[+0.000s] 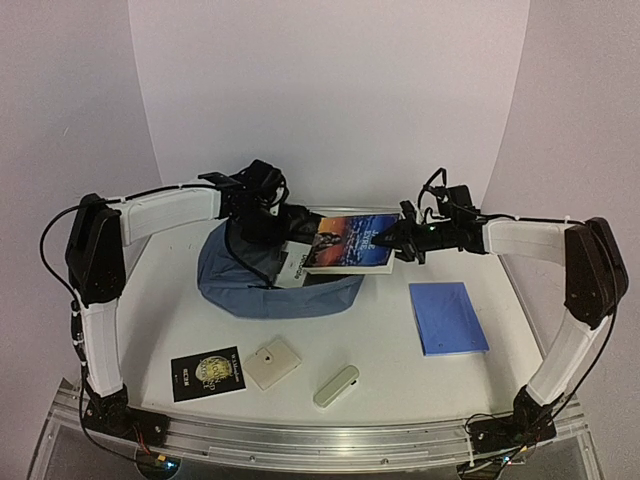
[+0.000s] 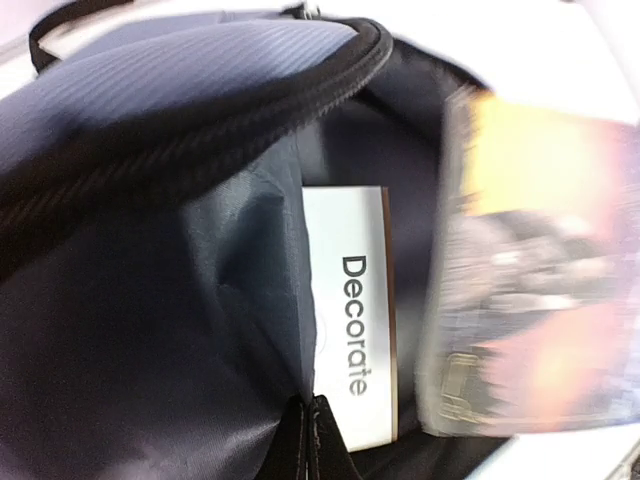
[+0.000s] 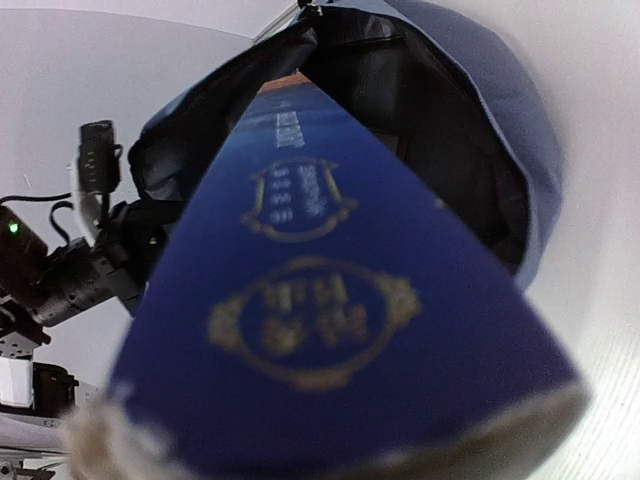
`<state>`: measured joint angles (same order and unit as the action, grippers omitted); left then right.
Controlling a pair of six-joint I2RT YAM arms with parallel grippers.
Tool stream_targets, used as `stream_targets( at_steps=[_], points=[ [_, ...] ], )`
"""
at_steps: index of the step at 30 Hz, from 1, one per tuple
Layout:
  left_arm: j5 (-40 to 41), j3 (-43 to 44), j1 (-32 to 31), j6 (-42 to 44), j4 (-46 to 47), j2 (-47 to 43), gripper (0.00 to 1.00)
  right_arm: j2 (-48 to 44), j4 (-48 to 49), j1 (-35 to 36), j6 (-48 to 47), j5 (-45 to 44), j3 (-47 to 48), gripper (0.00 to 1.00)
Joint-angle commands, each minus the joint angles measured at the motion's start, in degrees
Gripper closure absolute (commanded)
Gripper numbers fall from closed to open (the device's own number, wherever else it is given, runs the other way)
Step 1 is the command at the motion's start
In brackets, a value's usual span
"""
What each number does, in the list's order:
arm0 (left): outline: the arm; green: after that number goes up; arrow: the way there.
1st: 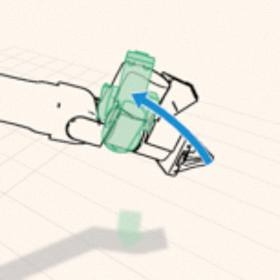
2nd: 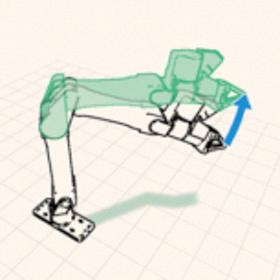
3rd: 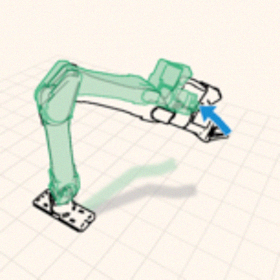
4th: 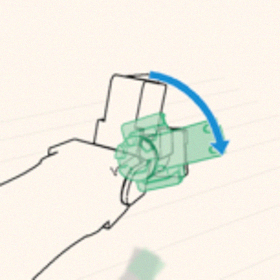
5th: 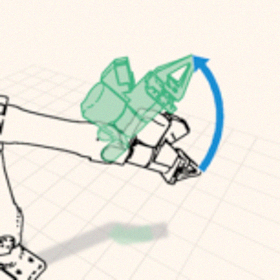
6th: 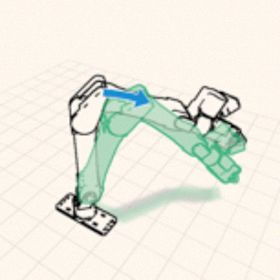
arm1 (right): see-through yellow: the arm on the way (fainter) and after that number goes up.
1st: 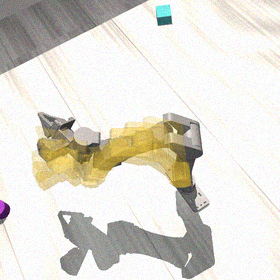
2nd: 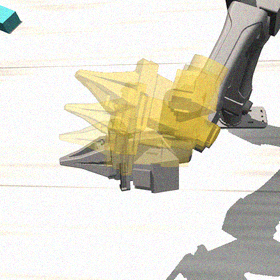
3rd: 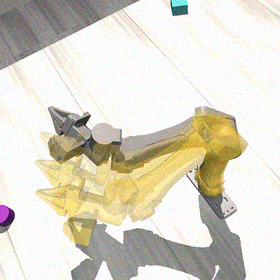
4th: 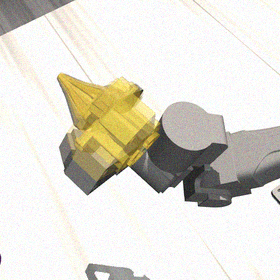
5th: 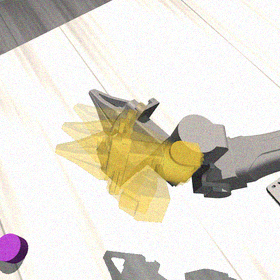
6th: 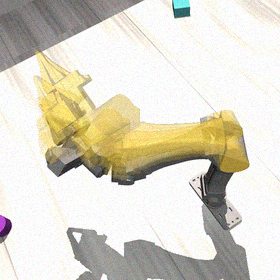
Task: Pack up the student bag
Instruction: Place the book in the student bag.
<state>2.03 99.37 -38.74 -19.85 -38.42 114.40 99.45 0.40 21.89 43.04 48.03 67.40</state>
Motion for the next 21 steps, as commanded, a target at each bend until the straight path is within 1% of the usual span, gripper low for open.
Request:
stream_targets(
  at_steps=[1,9,13,19,20,21],
  points=[
    [-4.18,0.16,0.14,-2.21,6.64,-7.51,1.00,0.72,13.69,2.05,3.65,3.88,5.18,1.00],
    [-6.30,0.38,0.31,-3.21,7.77,-8.01,1.00,8.86,26.69,6.06,13.98,2.52,7.30,1.00],
    [-6.81,0.04,0.33,-3.65,8.73,-7.91,1.00,15.93,31.89,9.70,19.51,1.51,12.09,1.00],
    [-6.60,0.06,0.39,-4.10,9.36,-7.30,1.00,24.53,36.31,13.81,25.16,-4.27,18.98,1.00],
    [-6.54,0.02,0.41,-4.17,9.37,-7.29,1.00,25.67,36.20,14.17,25.69,-4.61,20.20,0.93],
    [-6.44,-0.02,0.42,-4.23,9.33,-7.26,1.00,26.58,36.02,14.48,26.13,-4.76,21.22,0.81]
  ],
)
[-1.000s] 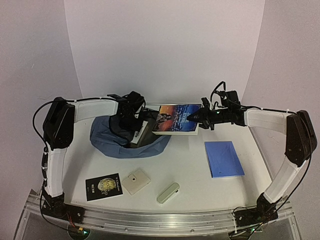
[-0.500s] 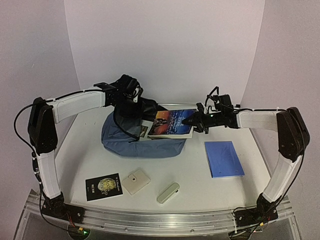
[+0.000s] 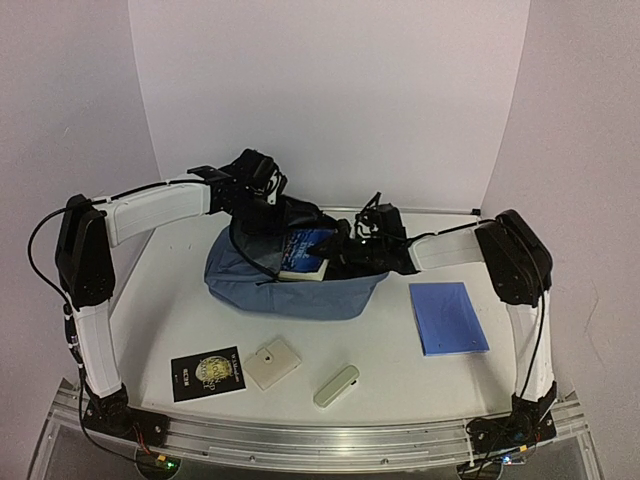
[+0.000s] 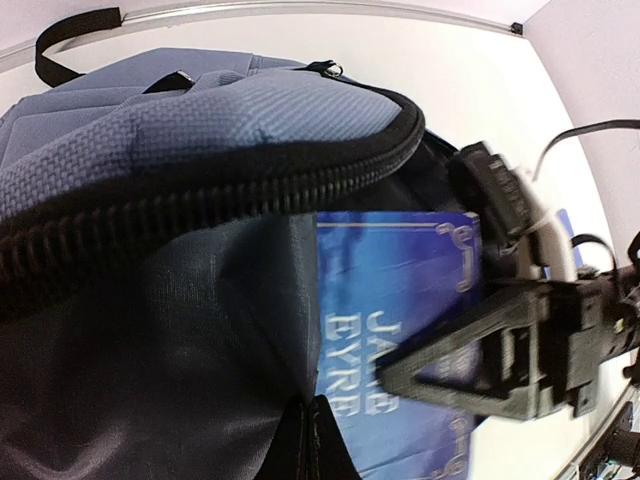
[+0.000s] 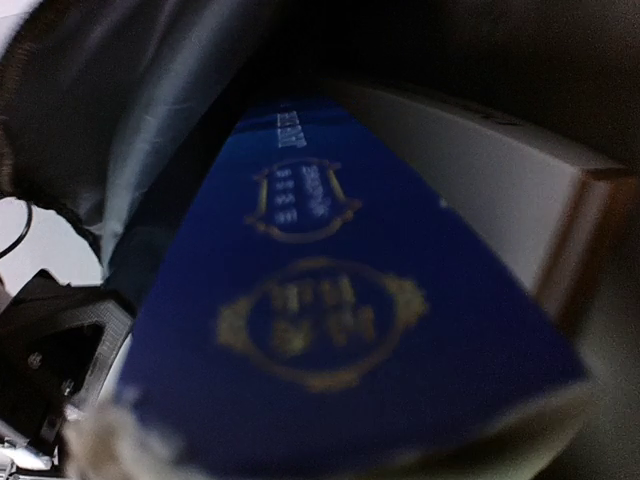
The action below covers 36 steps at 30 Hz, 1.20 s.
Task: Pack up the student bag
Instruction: Place the book in the student bag.
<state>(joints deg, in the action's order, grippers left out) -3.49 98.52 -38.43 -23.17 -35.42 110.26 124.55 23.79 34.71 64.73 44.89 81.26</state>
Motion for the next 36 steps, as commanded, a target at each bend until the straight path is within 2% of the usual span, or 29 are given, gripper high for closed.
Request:
stream_targets(
  at_steps=[1,2,3,6,12,17,20,23,27,28,33,36],
  points=[
    [-0.80,0.78,0.11,-0.87,6.26,-3.16,1.00,1.49,12.28,1.74,4.43,-1.99,7.23,0.67],
    [-0.70,0.73,0.11,-0.83,6.16,-3.22,1.00,1.35,11.83,1.76,4.34,-2.44,6.92,0.52],
    [-0.60,0.71,0.17,-0.76,6.01,-3.29,1.00,0.63,10.44,1.61,3.59,-3.14,6.27,0.42],
    [-0.56,0.48,0.29,-0.73,5.90,-3.55,1.00,-3.25,2.40,0.75,-1.52,-4.97,4.51,0.24],
    [-0.69,-0.44,0.28,-0.73,6.41,-3.51,1.00,-10.98,-11.69,0.29,-10.39,-9.28,2.61,0.21],
    [-0.64,-0.83,0.28,-0.46,6.57,-3.51,1.00,-13.18,-19.92,0.13,-15.00,-11.87,2.84,0.22],
    [-0.60,-0.99,0.37,-0.31,6.65,-3.64,1.00,-12.33,-21.50,0.11,-15.16,-10.89,2.58,0.27],
    [-0.68,-1.00,0.37,-0.29,6.71,-3.76,1.00,-10.74,-21.76,0.20,-14.61,-10.45,2.97,0.38],
    [-1.27,-1.08,0.37,-0.46,7.15,-3.60,1.00,-7.01,-21.81,0.76,-13.27,-10.79,5.87,0.75],
    [-1.52,-1.12,0.36,-0.56,7.42,-3.57,1.00,-5.93,-21.69,0.98,-12.52,-10.93,6.81,0.81],
    [-1.75,-1.39,0.39,-0.97,7.88,-3.42,1.00,-0.50,-14.47,1.82,-4.70,-9.78,11.34,0.97],
    [-1.51,-1.48,0.37,-0.98,8.26,-3.49,1.00,1.65,-10.02,2.67,-1.11,-9.94,13.79,0.97]
  ],
)
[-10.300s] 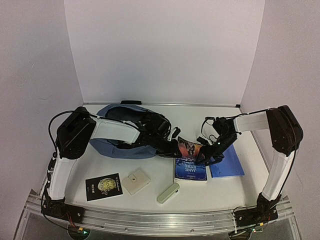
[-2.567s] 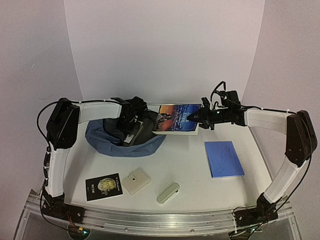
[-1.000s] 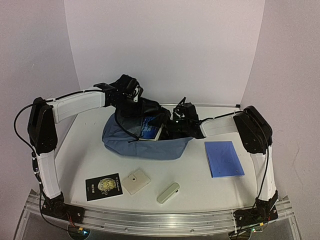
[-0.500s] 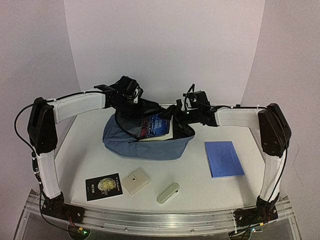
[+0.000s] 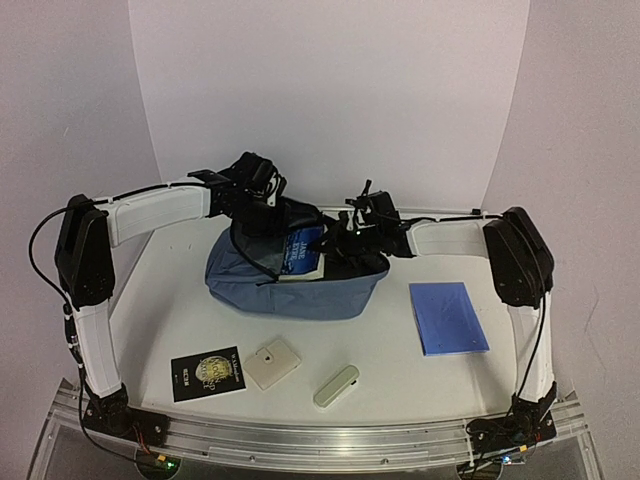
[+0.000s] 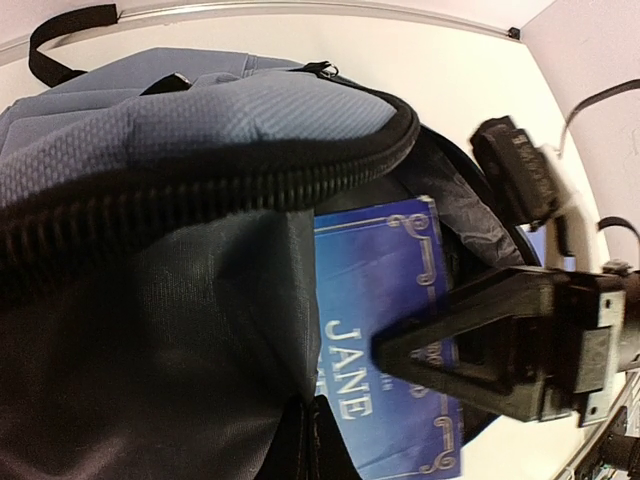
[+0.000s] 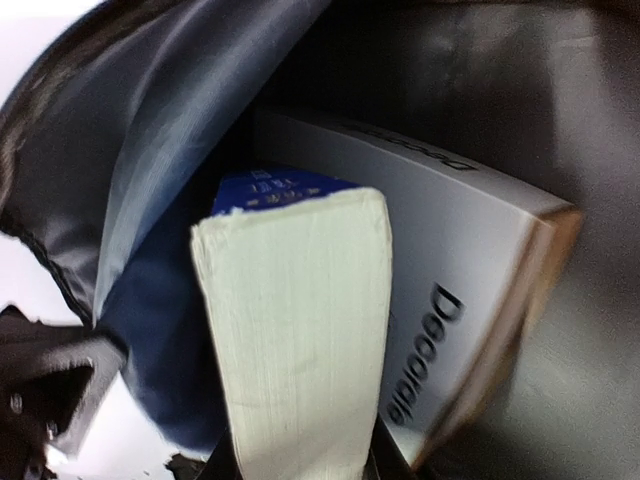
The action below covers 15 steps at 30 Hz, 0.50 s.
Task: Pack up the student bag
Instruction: Place the book in the student bag.
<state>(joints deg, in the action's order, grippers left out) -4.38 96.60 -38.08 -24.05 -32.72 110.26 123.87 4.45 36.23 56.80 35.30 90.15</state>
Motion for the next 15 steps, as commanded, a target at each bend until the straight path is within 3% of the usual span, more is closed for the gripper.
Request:
stream_targets(
  at_steps=[1,4,6,15],
  points=[
    [-0.50,0.63,0.04,-0.06,5.49,-3.36,1.00,3.08,9.59,1.58,7.08,-0.06,6.23,0.92],
    [-0.04,1.10,0.11,0.11,4.84,-3.19,1.00,2.98,8.47,1.62,6.33,1.00,7.11,0.50],
    [0.01,1.25,0.20,0.15,4.49,-3.30,1.00,0.75,4.67,0.43,3.24,-0.08,5.77,0.34],
    [-0.74,1.54,0.29,0.11,4.73,-2.49,1.00,-7.35,-10.03,-1.91,-8.27,-2.42,0.84,0.18]
  ],
)
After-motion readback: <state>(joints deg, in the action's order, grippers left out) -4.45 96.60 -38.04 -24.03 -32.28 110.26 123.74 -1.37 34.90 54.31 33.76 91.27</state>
